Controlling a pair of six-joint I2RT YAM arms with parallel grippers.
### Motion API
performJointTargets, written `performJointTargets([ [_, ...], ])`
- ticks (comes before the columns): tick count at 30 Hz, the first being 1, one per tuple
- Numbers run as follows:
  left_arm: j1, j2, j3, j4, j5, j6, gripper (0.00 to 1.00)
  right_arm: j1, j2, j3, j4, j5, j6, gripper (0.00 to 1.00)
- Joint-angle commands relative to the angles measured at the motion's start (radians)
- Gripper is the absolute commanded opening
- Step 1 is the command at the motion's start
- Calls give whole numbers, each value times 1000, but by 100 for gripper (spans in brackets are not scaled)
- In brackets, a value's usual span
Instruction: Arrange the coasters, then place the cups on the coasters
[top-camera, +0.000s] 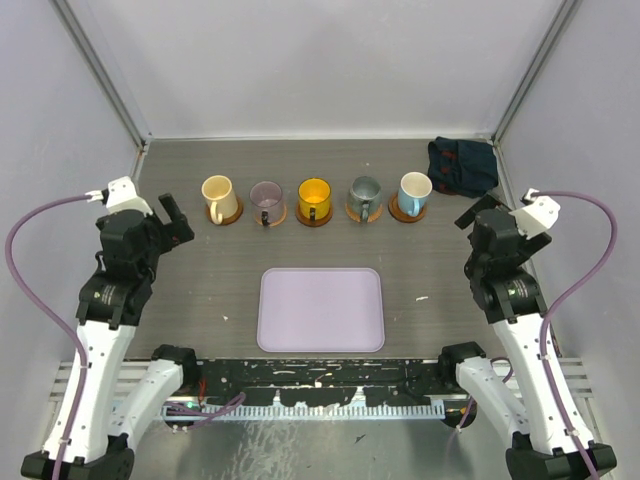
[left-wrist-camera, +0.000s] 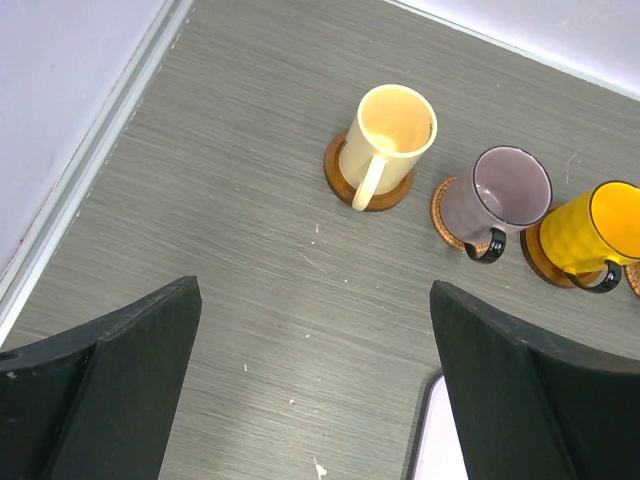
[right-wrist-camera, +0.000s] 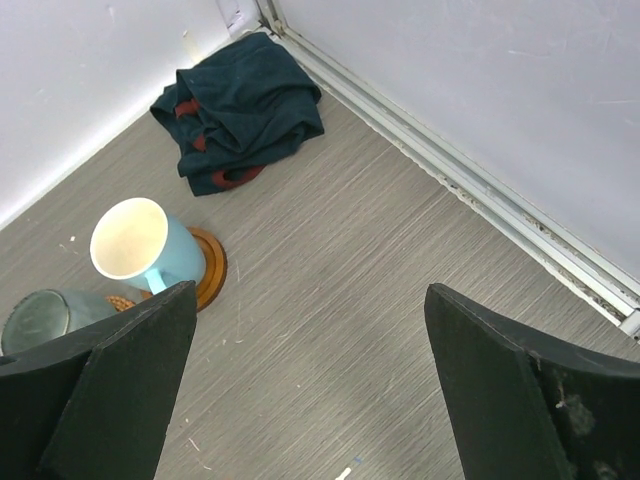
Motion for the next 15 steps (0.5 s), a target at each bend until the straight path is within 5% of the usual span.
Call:
performJointTargets([
  [1, 4, -35, -12, 5, -29, -6, 98, -1, -15, 34, 8, 34, 2, 100],
  [15, 4, -82, -24, -11, -75, -29, 98, -1, -89, 17, 12, 90, 14, 100],
])
